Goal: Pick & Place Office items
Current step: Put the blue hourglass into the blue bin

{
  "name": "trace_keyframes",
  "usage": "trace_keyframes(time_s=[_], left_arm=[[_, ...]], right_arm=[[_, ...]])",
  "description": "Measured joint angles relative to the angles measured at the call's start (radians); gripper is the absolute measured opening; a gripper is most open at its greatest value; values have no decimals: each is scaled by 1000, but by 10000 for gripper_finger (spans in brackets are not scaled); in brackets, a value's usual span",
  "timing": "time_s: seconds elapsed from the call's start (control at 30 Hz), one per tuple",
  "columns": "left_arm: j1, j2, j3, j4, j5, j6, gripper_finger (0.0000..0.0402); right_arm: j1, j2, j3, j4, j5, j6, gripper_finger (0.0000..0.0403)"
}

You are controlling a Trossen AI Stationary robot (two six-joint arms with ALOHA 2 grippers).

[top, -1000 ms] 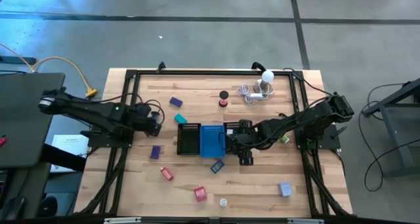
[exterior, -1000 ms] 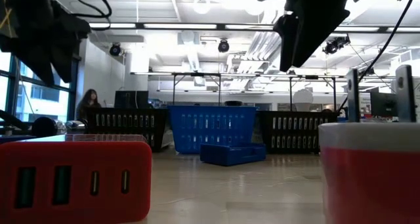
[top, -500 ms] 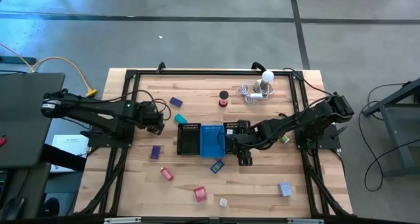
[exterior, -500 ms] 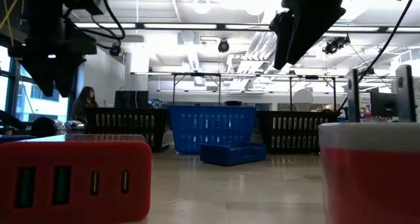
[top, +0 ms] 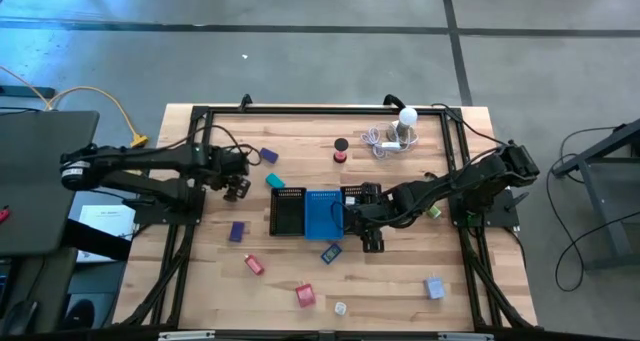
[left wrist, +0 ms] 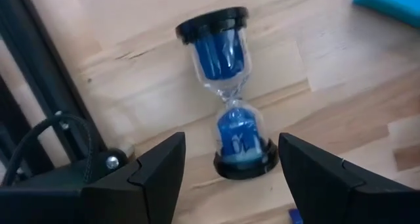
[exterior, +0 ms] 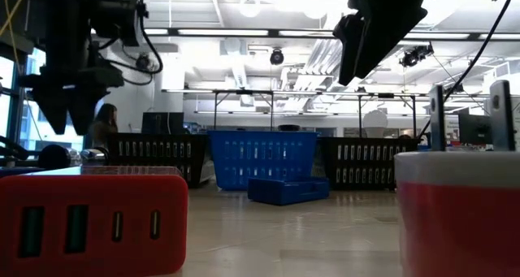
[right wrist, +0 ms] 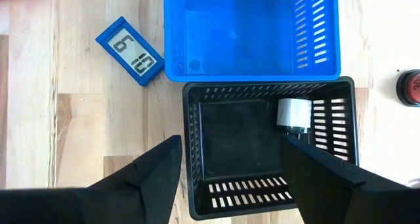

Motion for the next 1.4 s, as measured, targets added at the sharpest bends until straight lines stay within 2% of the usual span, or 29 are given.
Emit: trace_keyframes(time_s=[0.17, 0.43, 0.8, 1.03, 1.4], left_arm=[[18, 0, -44, 84, 0, 34, 236], [56, 1, -70, 106, 12, 33, 236], [66, 2, -134, 219, -11, 58, 236], [66, 2, -149, 223, -98, 59, 236], [66, 2, -150, 225, -94, 84, 236]], right_arm=[[0, 0, 0, 3, 0, -1, 244], [0, 0, 0, 19, 0, -1, 244], [0, 0, 0, 19, 0, -2, 244], [0, 0, 0, 19, 0, -2, 244], [0, 0, 0, 20, 0, -2, 244]])
